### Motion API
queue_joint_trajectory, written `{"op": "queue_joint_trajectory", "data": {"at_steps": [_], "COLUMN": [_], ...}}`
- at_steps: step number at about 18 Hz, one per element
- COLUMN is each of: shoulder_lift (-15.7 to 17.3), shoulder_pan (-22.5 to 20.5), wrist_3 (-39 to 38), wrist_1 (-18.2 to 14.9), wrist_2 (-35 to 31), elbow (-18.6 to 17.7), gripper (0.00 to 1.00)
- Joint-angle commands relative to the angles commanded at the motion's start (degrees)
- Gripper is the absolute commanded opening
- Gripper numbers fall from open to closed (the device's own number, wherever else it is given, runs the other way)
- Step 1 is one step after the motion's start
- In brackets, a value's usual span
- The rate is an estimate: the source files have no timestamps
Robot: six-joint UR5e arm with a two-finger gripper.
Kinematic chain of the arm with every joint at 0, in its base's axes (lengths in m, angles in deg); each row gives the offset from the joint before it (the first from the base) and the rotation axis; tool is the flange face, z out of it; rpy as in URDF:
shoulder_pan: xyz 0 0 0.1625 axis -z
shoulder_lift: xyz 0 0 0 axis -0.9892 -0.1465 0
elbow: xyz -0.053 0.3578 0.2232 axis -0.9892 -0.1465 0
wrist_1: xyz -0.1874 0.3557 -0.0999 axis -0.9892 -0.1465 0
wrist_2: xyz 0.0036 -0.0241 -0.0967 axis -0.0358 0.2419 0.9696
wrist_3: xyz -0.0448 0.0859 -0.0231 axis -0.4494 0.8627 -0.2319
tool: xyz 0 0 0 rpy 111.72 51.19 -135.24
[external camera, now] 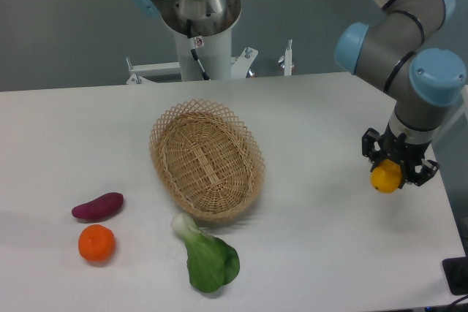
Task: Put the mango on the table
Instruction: 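Carry the yellow mango in the gripper and lower it toward the table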
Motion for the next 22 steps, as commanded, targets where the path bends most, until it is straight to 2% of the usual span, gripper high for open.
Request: {"op": "queue_joint_trajectory", "data": {"at_steps": [10,14,17,21,22], "shoulder_lift": [-0.26,-0.35,-0.44,-0.26,-0.26], "shoulder_pan": [1.66,2.81,4.65,6.06,6.15], "wrist_3": [-3.69,-9.56,-13.26,-16.52,-16.52], "wrist_1": [0.35,0.7,4.99,16.23,17.74], "wrist_2": [-1.06,-0.97,-1.05,-1.4,-2.36], "elbow": [-0.44,-1.84,-4.3,-10.53,-11.76], "gripper": [0.42,0.42,0.42,0.42,0.42]}}
